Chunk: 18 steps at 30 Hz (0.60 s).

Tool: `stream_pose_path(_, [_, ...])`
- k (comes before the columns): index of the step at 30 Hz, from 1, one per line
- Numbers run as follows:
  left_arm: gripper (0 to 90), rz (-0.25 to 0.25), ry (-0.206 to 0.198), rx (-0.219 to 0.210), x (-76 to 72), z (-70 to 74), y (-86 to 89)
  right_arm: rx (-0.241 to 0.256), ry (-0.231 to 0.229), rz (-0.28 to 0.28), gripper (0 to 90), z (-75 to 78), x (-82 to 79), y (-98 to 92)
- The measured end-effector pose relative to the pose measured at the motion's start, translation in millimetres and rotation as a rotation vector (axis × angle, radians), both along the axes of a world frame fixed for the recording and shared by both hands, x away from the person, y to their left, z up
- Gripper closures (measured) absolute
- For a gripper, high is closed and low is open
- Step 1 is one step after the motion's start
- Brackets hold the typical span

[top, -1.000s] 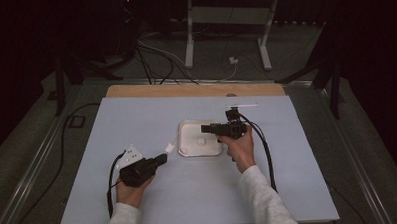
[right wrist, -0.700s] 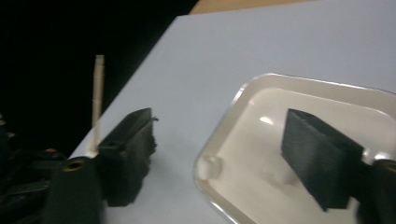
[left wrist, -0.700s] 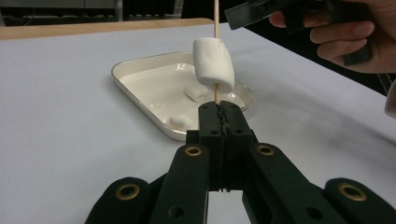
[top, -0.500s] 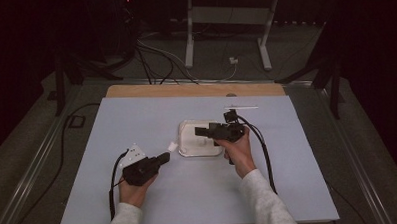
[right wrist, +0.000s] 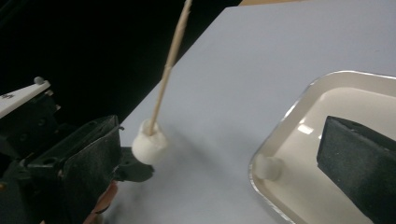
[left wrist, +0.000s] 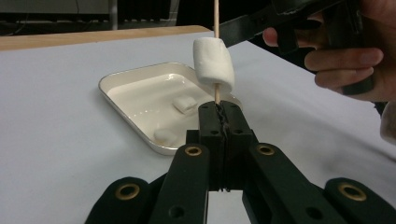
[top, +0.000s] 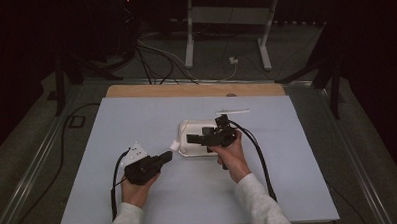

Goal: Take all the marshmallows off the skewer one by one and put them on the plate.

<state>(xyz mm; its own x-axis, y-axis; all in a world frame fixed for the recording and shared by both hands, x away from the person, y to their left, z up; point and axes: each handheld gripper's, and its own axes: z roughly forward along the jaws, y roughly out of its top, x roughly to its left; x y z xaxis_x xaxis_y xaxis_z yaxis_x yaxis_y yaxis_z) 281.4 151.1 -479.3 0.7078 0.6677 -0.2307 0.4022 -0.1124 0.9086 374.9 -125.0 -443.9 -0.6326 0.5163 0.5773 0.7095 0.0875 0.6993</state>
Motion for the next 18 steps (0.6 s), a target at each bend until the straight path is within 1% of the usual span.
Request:
stream_pose_path(5, [90.0,-0.003,0.000,-0.017,-0.4,1.9,-1.6,0.010,0.009,0.023,0.0,-2.4,-2.6,6.0])
stream_pose_path(9, [90.0,-0.006,-0.004,-0.017,-0.9,4.0,-3.1,0.015,0.016,0.037,0.0,-4.3,-4.2,10.2])
stream_pose_path(12, [90.0,-0.011,-0.008,-0.020,-1.6,5.7,-5.1,0.024,0.031,0.050,1.0,-5.2,-5.2,12.8])
stream_pose_path(16, [90.0,-0.016,-0.011,-0.025,-2.2,7.1,-7.1,0.043,0.040,0.066,11.2,-5.9,-6.5,15.5])
stream_pose_path(17, [90.0,-0.015,-0.012,-0.022,-2.3,7.3,-7.4,0.049,0.046,0.071,15.4,-5.8,-6.9,15.9])
stream_pose_path(18, [90.0,-0.017,-0.012,-0.023,-2.3,7.4,-7.5,0.056,0.049,0.080,17.0,-6.0,-6.9,16.4])
